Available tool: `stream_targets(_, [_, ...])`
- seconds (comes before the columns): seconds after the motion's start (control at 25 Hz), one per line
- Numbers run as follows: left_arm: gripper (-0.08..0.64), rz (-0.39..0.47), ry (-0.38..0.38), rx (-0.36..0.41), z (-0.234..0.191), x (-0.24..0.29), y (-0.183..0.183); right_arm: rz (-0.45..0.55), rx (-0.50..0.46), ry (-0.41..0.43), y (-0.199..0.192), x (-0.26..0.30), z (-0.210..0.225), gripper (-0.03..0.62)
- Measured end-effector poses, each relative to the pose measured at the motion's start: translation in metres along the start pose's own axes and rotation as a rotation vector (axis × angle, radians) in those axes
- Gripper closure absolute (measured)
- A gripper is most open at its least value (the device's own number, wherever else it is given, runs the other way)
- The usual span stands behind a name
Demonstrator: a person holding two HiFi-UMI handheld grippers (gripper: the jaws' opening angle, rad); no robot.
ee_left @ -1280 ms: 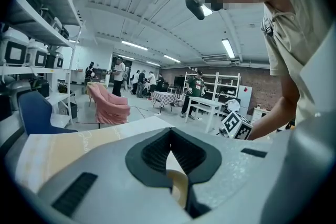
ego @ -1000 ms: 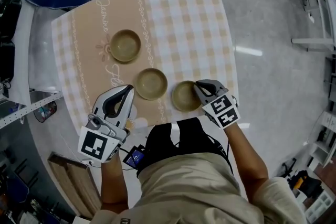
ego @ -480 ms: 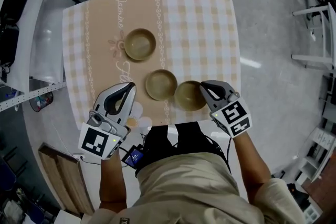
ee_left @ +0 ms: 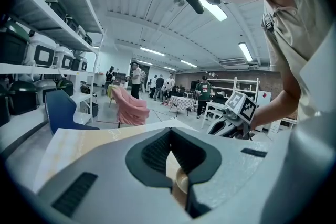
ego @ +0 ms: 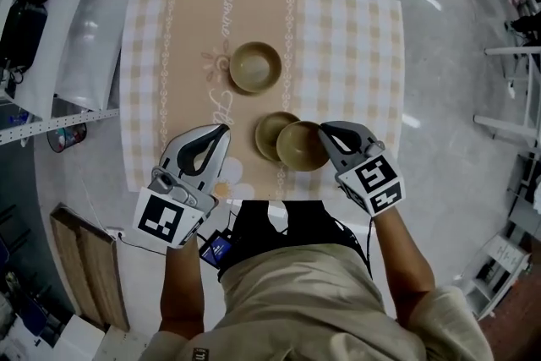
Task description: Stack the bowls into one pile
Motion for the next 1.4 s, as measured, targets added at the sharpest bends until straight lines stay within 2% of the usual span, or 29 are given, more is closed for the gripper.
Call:
stream_targets(0.4, [0.554,-0.013,0.074,-0.029,-0.024,-0.012,-0.015,-0.033,-0.035,0.073,0.010,0.041,-0.012,0.583])
stream_targets(0.68, [0.554,-0.022,0.098,-0.045,-0.032,-0.011,-0.025,-0.067,-0.053,0.106,0.005,0.060,-0.016,0.583])
stream_targets(1.08, [0.554,-0.051,0.113,-0.059,-0.034,0.001,-0.044,-0.076,-0.080,0.119,-0.006,0.069,-0.015,0.581])
stream_targets(1.4, [0.554,-0.097,0.151,-0.085,-0.047,0.023,-0.074,-0.074,-0.165,0.104,-0.009,0.075,-0.015,0.580])
Point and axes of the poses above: the fingertips, and each gripper's own axes: x forward along the fingers, z to its right, y out of its top, the point moved 3 cm from there along -x, backward along the fingers, and after that the axes turned 5 degrees about z, right-handed, at the moved point
